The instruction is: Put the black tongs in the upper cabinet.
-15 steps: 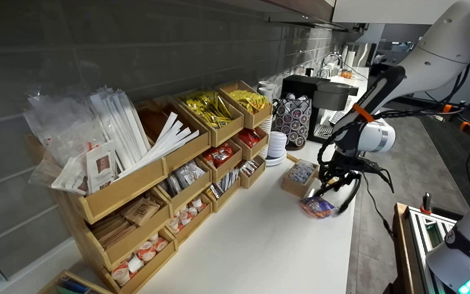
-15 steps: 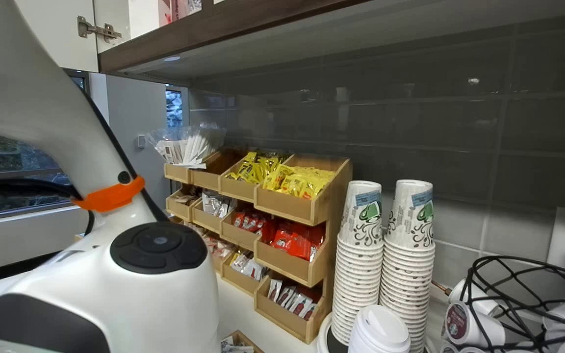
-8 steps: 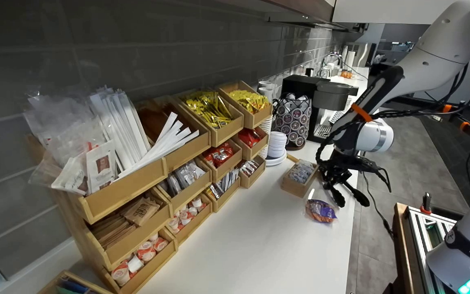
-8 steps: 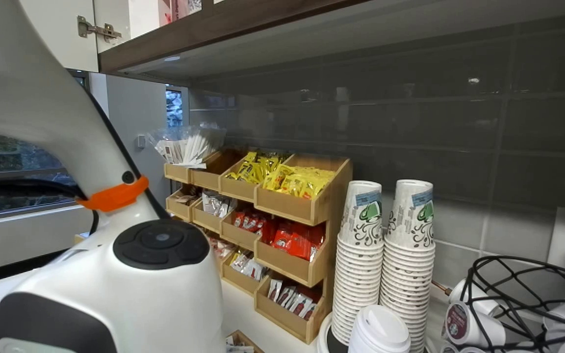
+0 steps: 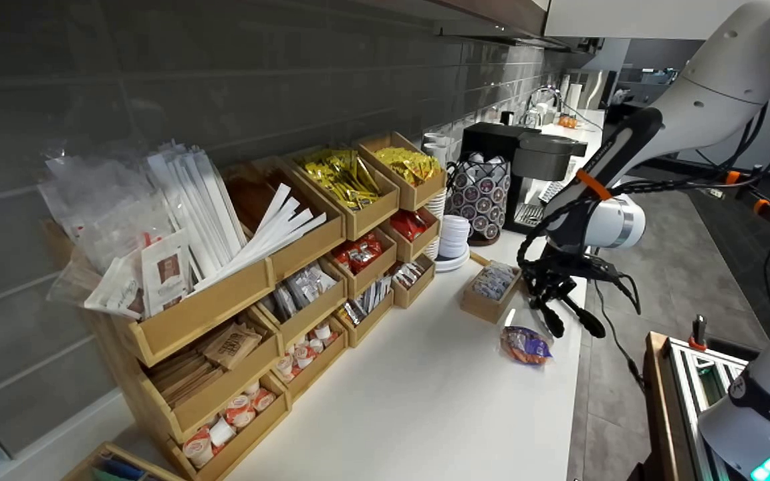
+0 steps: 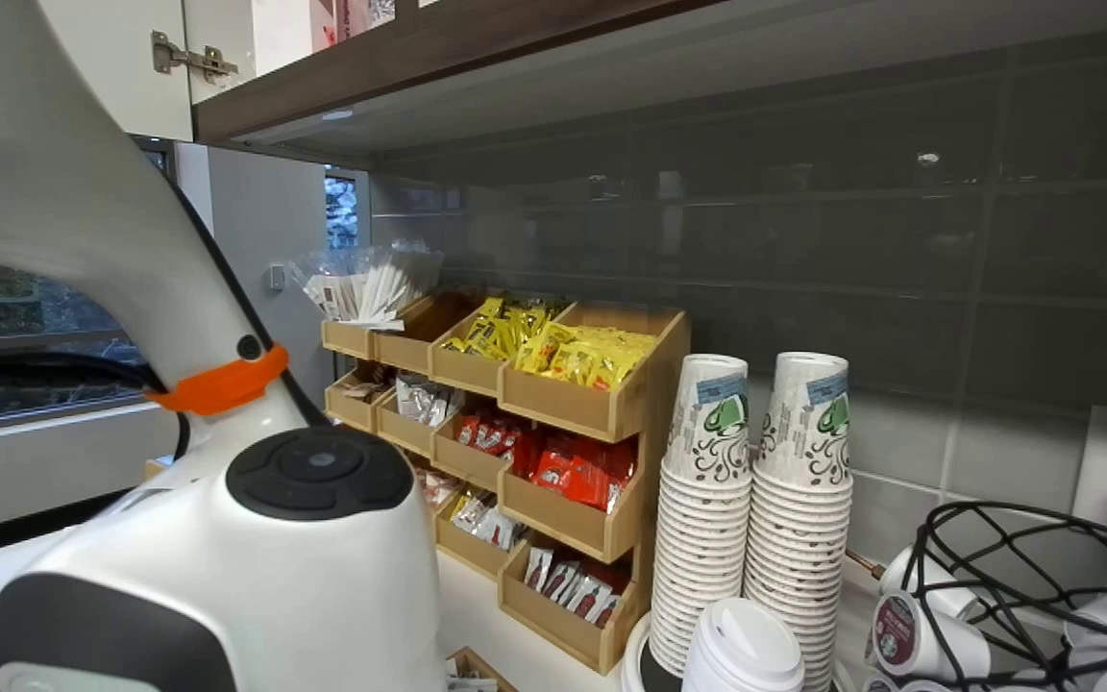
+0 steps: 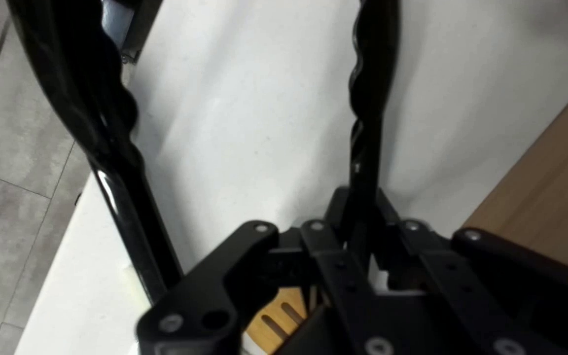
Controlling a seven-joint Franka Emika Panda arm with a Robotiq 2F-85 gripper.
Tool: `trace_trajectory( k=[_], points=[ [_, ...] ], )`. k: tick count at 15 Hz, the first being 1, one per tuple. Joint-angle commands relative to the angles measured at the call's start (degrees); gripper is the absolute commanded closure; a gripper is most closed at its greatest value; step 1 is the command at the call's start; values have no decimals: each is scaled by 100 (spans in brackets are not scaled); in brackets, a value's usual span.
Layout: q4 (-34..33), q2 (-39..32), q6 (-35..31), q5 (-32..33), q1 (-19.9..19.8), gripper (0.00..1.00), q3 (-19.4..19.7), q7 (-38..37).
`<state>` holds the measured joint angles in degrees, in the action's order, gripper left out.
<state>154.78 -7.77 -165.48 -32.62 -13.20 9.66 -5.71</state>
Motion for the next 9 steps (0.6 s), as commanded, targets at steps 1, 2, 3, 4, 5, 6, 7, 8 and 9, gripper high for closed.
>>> trace_trajectory(
  k=[1,2,3,4,5,6,7,8,9],
  points=[
    [274,282,-81,779,138,96,193,-623],
    [338,367,-10,1039,160,96,252,-770],
    [426,488,38,1377,228,96,357,-942],
    [492,608,126,1712,241,96,418,-1063],
    [446,629,163,2038,261,96,487,-1205],
    [276,611,305,2339,267,96,543,-1317],
    [292,745,383,2630,257,96,568,-1433],
    [275,841,477,2845,239,96,573,-1529],
    [253,926,574,3059,213,96,567,-1644]
  ],
)
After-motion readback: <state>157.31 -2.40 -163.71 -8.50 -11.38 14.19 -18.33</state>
